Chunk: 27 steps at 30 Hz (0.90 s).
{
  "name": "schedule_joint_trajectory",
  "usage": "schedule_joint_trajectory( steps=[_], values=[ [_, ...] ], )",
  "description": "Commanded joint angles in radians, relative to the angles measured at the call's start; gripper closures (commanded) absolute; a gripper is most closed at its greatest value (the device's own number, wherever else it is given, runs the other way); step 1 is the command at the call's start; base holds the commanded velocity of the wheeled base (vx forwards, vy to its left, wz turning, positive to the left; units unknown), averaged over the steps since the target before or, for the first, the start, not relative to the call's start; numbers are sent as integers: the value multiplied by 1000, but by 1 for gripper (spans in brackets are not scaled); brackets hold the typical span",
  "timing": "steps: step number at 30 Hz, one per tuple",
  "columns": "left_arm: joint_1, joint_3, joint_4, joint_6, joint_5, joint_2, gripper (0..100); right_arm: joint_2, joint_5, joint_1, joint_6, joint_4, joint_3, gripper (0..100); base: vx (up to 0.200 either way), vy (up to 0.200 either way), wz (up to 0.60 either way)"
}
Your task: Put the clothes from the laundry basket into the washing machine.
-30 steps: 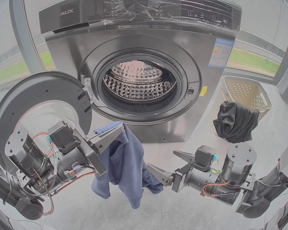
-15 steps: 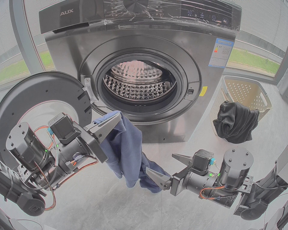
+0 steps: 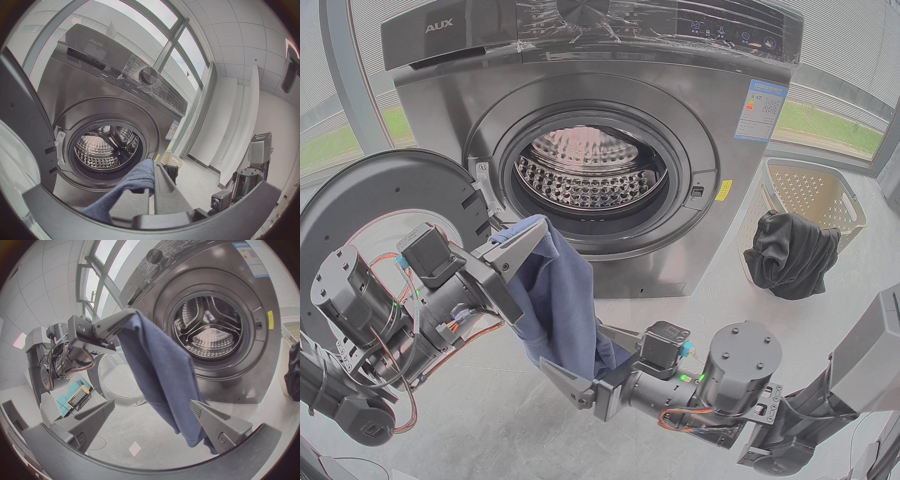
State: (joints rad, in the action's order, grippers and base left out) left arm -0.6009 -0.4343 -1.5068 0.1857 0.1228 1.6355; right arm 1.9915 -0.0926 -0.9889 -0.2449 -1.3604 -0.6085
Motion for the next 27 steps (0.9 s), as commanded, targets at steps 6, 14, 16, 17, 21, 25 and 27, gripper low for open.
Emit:
schedule_joint_trajectory(
  steps=[6, 14, 16, 17, 21, 25, 27],
  values=[
    [1, -1, 0, 1, -3, 0, 100, 141, 25, -25, -22, 7, -169, 0, 0, 0, 0],
    [1, 0, 0, 0, -2, -6, 100, 217, 51, -11, -30, 32, -303, 0, 0, 0, 0],
    [1, 0, 0, 0, -2, -10, 100, 244, 56, 6, -42, 34, -330, 0, 0, 0, 0],
    [1, 2, 0, 0, -2, -10, 100, 253, 56, 19, -43, 30, -343, 0, 0, 0, 0],
    [3, 5, -1, 0, 0, -13, 100, 265, 57, 53, -47, 20, -353, 0, 0, 0, 0],
    [3, 5, 0, 1, 0, -14, 100, 253, 57, 101, -62, 1, -346, 0, 0, 0, 0],
    [3, 8, -1, 1, 1, -14, 100, 248, 56, 107, -79, -11, -346, 0, 0, 0, 0]
  ],
)
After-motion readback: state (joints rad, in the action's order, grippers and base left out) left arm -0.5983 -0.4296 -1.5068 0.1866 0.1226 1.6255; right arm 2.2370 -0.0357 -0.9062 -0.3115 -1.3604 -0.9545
